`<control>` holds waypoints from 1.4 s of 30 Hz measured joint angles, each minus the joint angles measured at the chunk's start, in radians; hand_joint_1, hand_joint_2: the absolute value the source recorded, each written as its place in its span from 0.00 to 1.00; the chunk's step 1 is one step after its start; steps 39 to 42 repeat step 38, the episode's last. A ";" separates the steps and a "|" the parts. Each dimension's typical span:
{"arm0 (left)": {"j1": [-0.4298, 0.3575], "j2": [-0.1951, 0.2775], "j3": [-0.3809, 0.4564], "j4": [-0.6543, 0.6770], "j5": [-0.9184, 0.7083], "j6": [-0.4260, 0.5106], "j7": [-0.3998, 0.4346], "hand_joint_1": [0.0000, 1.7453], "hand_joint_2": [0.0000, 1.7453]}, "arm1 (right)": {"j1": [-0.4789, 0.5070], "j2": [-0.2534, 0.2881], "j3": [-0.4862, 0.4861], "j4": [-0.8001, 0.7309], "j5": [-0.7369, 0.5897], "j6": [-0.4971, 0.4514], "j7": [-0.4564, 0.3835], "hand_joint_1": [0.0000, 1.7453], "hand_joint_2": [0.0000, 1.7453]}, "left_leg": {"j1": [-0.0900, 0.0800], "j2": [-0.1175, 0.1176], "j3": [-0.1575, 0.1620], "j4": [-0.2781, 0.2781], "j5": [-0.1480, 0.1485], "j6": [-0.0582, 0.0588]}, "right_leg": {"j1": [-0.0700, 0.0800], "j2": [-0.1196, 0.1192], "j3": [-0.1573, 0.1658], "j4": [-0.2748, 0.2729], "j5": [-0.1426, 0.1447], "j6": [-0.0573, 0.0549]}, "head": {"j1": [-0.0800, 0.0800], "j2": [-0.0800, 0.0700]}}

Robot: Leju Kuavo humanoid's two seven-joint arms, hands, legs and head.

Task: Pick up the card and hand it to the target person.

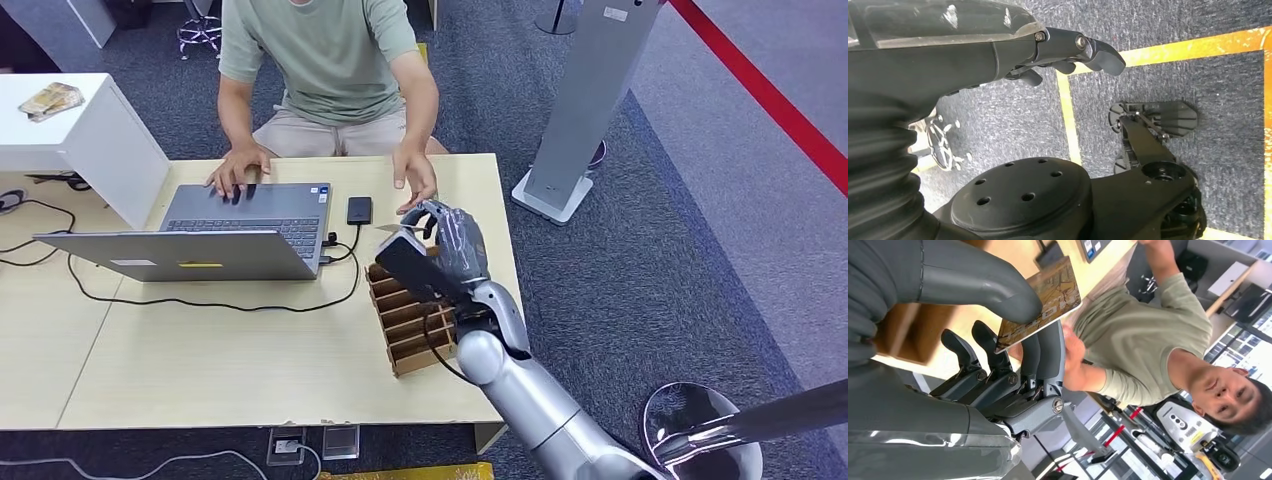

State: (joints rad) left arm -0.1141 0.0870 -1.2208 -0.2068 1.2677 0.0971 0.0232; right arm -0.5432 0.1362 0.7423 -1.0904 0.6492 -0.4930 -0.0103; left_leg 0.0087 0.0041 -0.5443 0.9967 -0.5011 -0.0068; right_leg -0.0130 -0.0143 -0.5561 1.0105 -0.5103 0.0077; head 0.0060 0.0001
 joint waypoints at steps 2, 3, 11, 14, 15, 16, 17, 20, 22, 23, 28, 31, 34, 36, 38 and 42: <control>-0.003 0.000 -0.002 0.000 0.000 0.002 0.000 0.00 1.00 | -0.072 0.027 0.016 0.066 0.019 0.000 0.028 0.87 1.00 | 0.000 0.000 0.000 0.000 0.000 0.000 | 0.000 0.000 0.000 0.000 0.000 0.000 | 0.000 0.000; -0.004 0.000 -0.003 0.000 0.000 0.004 0.000 0.00 1.00 | -0.106 0.041 0.024 0.100 0.032 0.000 0.044 0.87 1.00 | 0.000 0.000 0.000 0.000 0.000 0.000 | 0.000 0.000 0.000 0.000 0.000 0.000 | 0.000 0.000; -0.009 0.000 -0.010 0.000 0.002 0.008 0.009 0.00 1.00 | -0.271 0.123 0.069 0.344 0.095 0.006 0.123 0.87 1.00 | 0.000 0.000 0.000 0.000 0.000 0.000 | 0.000 -0.001 0.000 0.000 0.000 0.000 | 0.000 0.000; -0.008 0.000 -0.014 0.000 0.006 0.008 0.012 0.00 1.00 | -0.302 0.138 0.083 0.416 0.113 0.012 0.143 0.87 1.00 | 0.000 -0.001 0.000 0.000 0.000 0.000 | 0.000 -0.001 0.000 0.000 0.000 0.000 | 0.001 0.000; -0.008 0.000 -0.015 0.000 0.008 0.008 0.012 0.00 1.00 | -0.308 0.142 0.087 0.438 0.116 0.013 0.147 0.87 1.00 | 0.000 -0.001 0.000 0.000 0.000 0.000 | 0.000 -0.001 0.000 0.000 0.000 0.000 | 0.001 0.000; -0.008 0.000 -0.017 0.000 0.009 0.008 0.013 0.00 1.00 | -0.313 0.145 0.090 0.458 0.117 0.013 0.148 0.65 1.00 | 0.000 -0.001 0.000 0.000 0.000 0.000 | 0.000 -0.001 0.000 0.000 0.000 0.000 | 0.001 0.000; -0.007 0.000 -0.019 0.000 0.012 0.007 0.014 0.00 1.00 | -0.317 0.148 0.093 0.478 0.118 0.013 0.150 0.43 1.00 | 0.000 -0.001 0.000 0.000 0.000 0.000 | 0.000 -0.001 0.000 0.000 0.000 0.000 | 0.001 0.000; -0.007 0.000 -0.024 0.000 0.017 0.006 0.015 0.00 1.00 | -0.326 0.156 0.106 0.529 0.118 0.013 0.152 0.00 1.00 | 0.000 -0.001 0.000 0.000 0.000 0.000 | 0.000 -0.001 0.000 0.000 0.000 0.000 | 0.000 0.000; -0.006 0.000 -0.027 0.000 0.017 0.002 0.015 0.00 1.00 | -0.328 0.159 0.109 0.552 0.118 0.012 0.154 0.00 1.00 | 0.000 -0.001 0.000 0.000 0.000 0.000 | 0.000 -0.001 0.000 0.000 0.000 0.000 | 0.000 0.000; -0.006 0.000 -0.027 0.000 0.017 -0.001 0.014 0.00 1.00 | -0.328 0.160 0.110 0.560 0.118 0.012 0.155 0.00 1.00 | 0.000 0.000 0.000 0.000 0.000 0.000 | 0.000 -0.001 0.000 0.000 0.000 0.000 | 0.000 0.000; -0.006 0.000 -0.028 0.000 0.019 -0.006 0.001 0.00 1.00 | -0.330 0.161 0.111 0.592 0.079 -0.022 0.132 0.00 1.00 | 0.000 0.000 0.000 0.000 0.000 0.000 | 0.000 0.000 0.000 0.000 0.000 0.000 | 0.000 0.000; -0.005 0.000 -0.028 0.000 0.026 -0.005 -0.002 0.00 1.00 | -0.339 0.161 0.104 0.596 0.035 -0.077 0.084 0.00 1.00 | 0.000 0.000 0.000 0.000 0.000 0.000 | 0.000 0.000 0.000 0.000 0.000 0.000 | 0.000 0.000; -0.004 0.000 -0.028 0.000 0.035 -0.003 -0.002 0.00 1.00 | -0.351 0.159 0.090 0.584 -0.006 -0.135 0.032 0.00 1.00 | 0.000 0.000 0.001 0.000 0.000 0.000 | 0.000 0.000 0.000 0.000 0.000 0.000 | 0.000 0.000; -0.002 0.000 -0.028 0.000 0.043 -0.002 -0.002 0.00 1.00 | -0.350 0.154 0.071 0.548 -0.027 -0.174 0.004 0.00 1.00 | 0.000 0.000 0.001 0.000 0.000 0.000 | 0.000 0.000 0.000 0.000 0.000 0.000 | 0.000 0.000; -0.001 0.000 -0.028 0.000 0.050 0.000 -0.002 0.00 1.00 | -0.342 0.144 0.056 0.503 -0.031 -0.187 0.002 0.00 1.00 | 0.000 0.000 0.002 0.000 0.000 0.000 | 0.000 0.000 0.000 0.000 0.000 0.000 | -0.002 0.000; -0.001 0.000 -0.028 0.000 0.050 0.000 -0.002 0.00 1.00 | -0.342 0.144 0.056 0.503 -0.031 -0.187 0.002 0.00 1.00 | 0.000 0.000 0.002 0.000 0.000 0.000 | 0.000 0.000 0.000 0.000 0.000 0.000 | -0.002 0.000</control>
